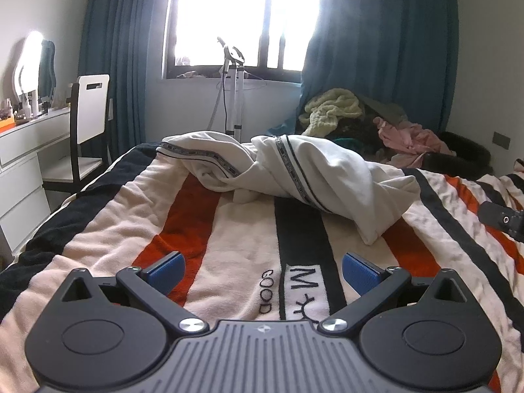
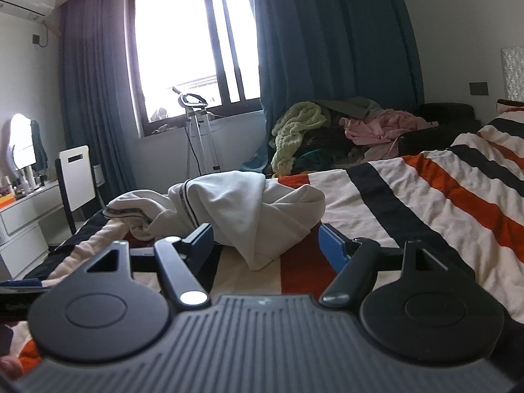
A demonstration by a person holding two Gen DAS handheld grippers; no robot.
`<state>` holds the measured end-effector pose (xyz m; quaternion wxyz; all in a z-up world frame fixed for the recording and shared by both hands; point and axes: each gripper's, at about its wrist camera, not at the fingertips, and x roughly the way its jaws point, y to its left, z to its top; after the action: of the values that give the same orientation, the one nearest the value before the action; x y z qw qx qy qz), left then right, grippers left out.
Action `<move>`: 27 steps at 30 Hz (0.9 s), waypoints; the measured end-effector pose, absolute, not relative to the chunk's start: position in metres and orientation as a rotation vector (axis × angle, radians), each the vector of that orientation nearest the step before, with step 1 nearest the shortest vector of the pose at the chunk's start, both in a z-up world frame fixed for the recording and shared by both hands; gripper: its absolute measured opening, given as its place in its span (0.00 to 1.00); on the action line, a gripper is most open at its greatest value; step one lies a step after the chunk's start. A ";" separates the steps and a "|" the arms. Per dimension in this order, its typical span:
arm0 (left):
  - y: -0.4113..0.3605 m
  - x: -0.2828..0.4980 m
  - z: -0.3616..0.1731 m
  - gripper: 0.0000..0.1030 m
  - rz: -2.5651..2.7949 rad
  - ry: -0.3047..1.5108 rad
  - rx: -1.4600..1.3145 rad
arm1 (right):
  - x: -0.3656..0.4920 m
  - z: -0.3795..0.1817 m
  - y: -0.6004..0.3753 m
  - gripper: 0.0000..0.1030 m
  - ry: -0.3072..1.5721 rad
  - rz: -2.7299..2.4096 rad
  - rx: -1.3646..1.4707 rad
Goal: Fold clothes
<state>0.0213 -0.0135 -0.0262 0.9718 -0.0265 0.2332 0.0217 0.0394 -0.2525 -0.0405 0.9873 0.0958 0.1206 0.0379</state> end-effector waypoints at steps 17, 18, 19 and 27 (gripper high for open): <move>-0.045 0.069 0.002 1.00 0.073 0.392 0.078 | 0.055 -0.054 -0.272 0.71 0.248 -0.004 0.183; -0.048 0.072 -0.003 1.00 0.073 0.396 0.074 | 0.058 -0.056 -0.272 0.71 0.253 -0.013 0.176; -0.048 0.074 -0.008 1.00 0.068 0.413 0.065 | 0.060 -0.059 -0.273 0.71 0.263 -0.015 0.179; -0.048 0.071 -0.030 1.00 0.036 0.481 0.085 | 0.073 -0.072 -0.272 0.71 0.304 0.013 0.200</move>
<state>0.0714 -0.0485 -0.0303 0.9702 0.0420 0.2380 0.0178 0.0732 -0.2718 -0.0717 0.9835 0.0997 0.1510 0.0063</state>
